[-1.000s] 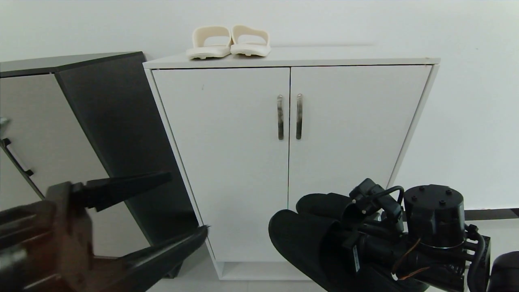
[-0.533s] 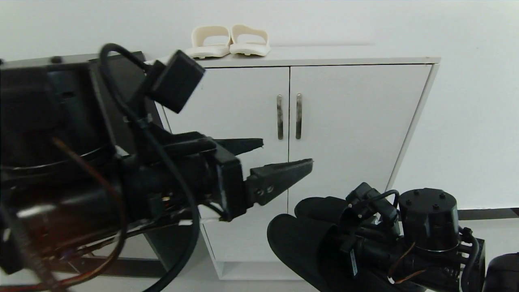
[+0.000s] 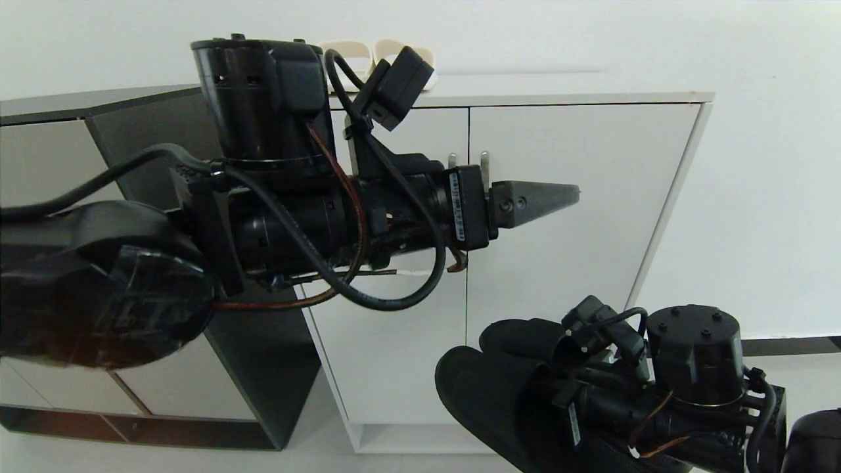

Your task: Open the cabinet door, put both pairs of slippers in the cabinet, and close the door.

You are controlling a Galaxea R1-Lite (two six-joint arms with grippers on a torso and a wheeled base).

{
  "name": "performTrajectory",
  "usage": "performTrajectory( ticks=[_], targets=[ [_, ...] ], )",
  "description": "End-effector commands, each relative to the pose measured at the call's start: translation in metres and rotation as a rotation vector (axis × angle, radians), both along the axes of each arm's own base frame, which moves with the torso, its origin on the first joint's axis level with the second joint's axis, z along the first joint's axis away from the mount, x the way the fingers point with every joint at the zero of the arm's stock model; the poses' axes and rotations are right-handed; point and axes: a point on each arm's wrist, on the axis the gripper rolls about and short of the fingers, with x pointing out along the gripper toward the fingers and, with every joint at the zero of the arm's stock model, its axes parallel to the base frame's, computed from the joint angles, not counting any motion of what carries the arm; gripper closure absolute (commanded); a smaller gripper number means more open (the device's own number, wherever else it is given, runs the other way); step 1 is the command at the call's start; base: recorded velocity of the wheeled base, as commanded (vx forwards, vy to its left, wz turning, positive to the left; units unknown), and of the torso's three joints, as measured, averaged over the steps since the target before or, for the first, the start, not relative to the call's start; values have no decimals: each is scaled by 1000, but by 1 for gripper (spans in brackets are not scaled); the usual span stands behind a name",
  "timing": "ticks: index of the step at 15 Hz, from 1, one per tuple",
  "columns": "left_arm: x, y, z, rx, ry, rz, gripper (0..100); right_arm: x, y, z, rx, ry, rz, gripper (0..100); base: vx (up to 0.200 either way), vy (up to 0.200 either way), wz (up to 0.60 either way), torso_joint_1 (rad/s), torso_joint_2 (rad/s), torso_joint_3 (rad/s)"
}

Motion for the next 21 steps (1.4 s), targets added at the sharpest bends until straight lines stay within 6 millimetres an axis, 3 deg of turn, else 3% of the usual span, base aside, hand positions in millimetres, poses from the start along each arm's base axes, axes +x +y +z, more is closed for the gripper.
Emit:
performTrajectory(
  ticks=[1, 7, 21],
  targets=[
    [19, -3, -4, 8, 15, 20, 0, 0, 0, 0, 1, -1, 1, 100, 0, 0, 0, 0, 0, 0],
    [54, -12, -10, 7, 11, 127, 0, 0, 1, 0, 0, -2, 3, 100, 0, 0, 0, 0, 0, 0],
    [93, -24, -26, 18, 11, 228, 0, 1, 2, -4, -11, 10, 5, 100, 0, 0, 0, 0, 0, 0]
  ],
)
